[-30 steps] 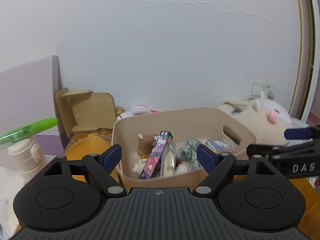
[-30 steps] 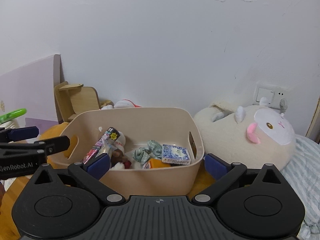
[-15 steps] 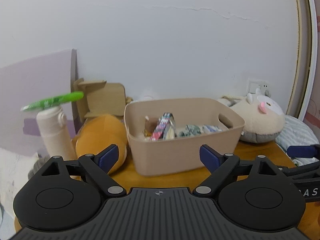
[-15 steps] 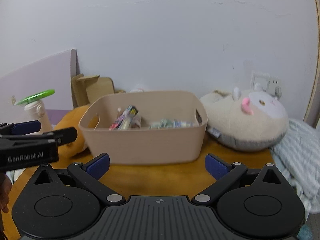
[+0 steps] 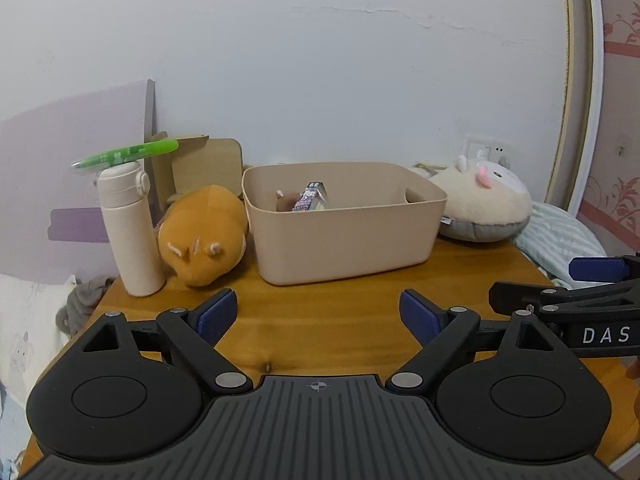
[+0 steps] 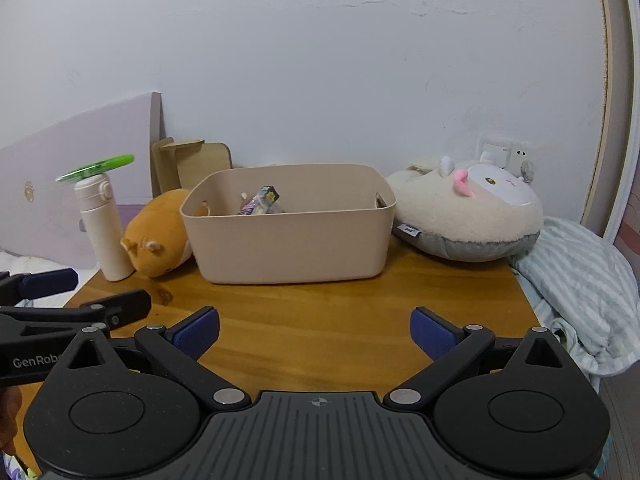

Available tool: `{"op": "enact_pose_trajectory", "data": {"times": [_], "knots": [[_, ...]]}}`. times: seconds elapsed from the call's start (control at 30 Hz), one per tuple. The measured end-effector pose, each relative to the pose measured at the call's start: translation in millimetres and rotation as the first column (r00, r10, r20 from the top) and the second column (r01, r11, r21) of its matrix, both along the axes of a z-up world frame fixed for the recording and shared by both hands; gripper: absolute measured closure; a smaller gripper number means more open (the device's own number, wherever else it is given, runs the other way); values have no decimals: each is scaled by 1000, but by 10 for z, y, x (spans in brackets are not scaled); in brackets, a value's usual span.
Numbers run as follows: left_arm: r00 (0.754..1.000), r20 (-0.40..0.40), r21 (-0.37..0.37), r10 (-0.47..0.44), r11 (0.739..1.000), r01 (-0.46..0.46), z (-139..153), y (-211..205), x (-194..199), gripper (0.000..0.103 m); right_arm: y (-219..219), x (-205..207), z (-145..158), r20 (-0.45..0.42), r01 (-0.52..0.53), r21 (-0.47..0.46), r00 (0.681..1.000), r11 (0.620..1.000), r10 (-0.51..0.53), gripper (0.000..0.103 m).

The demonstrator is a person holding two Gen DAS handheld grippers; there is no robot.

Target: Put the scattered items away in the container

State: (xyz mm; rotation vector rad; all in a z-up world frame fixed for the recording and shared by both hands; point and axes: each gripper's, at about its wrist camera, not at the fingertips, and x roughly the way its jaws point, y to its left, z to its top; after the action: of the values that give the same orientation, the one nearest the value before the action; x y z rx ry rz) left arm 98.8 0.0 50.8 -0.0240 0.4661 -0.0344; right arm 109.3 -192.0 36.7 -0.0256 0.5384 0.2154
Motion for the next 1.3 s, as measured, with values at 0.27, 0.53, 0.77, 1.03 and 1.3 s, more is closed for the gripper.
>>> {"op": "enact_pose_trajectory", "data": {"times": [0.27, 0.53, 0.77, 1.03, 1.3], "knots": [[999, 34, 21, 29, 999, -30, 93, -24, -407, 13, -12, -381, 39, 30, 10, 6, 1000, 1000, -10, 0], [998, 55, 53, 45, 997, -48, 126, -106, -733, 13, -36, -767, 40, 48, 21, 11, 999, 1000, -22, 0], [997, 59, 40, 44, 998, -46, 136, -113, -991, 13, -97, -969, -15, 30, 29, 14, 999, 999, -29, 0], [999, 24, 33, 43, 998, -44, 55, -123, -1141, 13, -91, -1083, -75, 16, 36, -21, 999, 999, -36, 0], [998, 15, 26, 56, 998, -56, 29, -73, -1177, 13, -107, -1078, -137, -5, 42, -14, 999, 999, -42, 0]]}}
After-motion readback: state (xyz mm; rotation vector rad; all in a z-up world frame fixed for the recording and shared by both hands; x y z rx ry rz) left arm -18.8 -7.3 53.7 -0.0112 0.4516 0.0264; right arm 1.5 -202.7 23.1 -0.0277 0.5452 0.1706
